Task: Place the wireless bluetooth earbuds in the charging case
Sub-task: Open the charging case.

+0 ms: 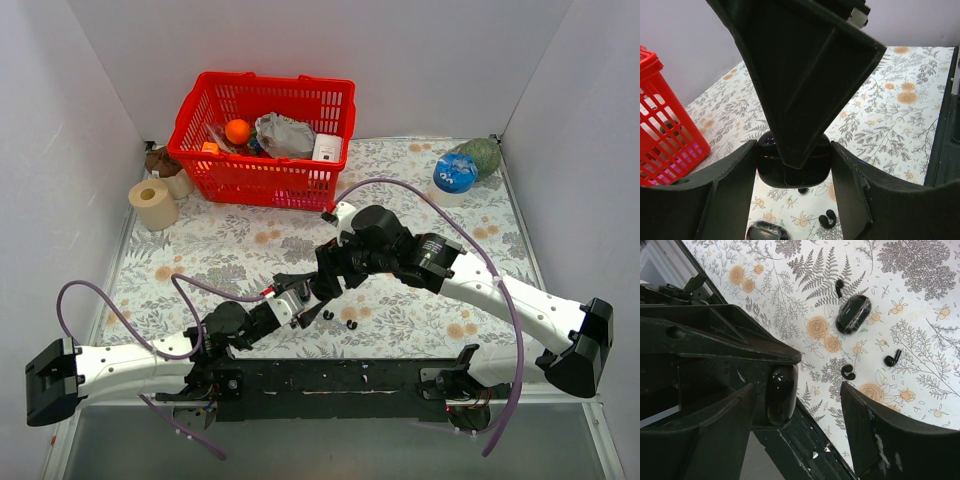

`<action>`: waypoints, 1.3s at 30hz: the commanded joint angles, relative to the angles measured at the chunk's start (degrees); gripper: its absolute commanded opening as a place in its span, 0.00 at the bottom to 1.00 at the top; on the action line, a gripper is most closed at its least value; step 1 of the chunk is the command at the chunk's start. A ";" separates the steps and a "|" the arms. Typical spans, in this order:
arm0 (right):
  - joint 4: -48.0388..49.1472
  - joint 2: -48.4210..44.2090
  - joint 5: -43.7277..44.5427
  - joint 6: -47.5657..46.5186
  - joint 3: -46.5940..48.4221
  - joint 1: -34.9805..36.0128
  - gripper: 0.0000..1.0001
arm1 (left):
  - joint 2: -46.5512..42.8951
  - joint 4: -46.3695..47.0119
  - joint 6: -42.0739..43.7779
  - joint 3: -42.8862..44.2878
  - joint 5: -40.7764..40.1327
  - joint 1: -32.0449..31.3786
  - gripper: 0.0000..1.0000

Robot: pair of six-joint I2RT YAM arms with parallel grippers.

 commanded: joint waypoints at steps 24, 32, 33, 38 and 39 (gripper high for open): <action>1.58 -5.52 6.45 2.10 -2.57 0.18 0.68 | -5.03 -2.17 0.12 0.28 -1.75 -0.22 0.00; 5.72 -6.76 4.08 1.57 -2.14 0.18 0.68 | -4.41 -1.65 -0.23 -0.07 -2.54 -0.22 0.00; 5.54 -6.32 4.08 1.48 -2.14 0.18 0.68 | -4.32 -1.47 -0.23 -0.07 -2.54 -0.31 0.00; 7.38 -5.26 2.94 1.83 -3.10 0.18 0.62 | -3.80 -0.77 -0.41 0.02 -2.54 -0.22 0.00; 7.73 -5.26 2.94 2.01 -3.19 0.18 0.60 | -3.71 -0.51 -0.32 -0.07 -2.54 -0.22 0.00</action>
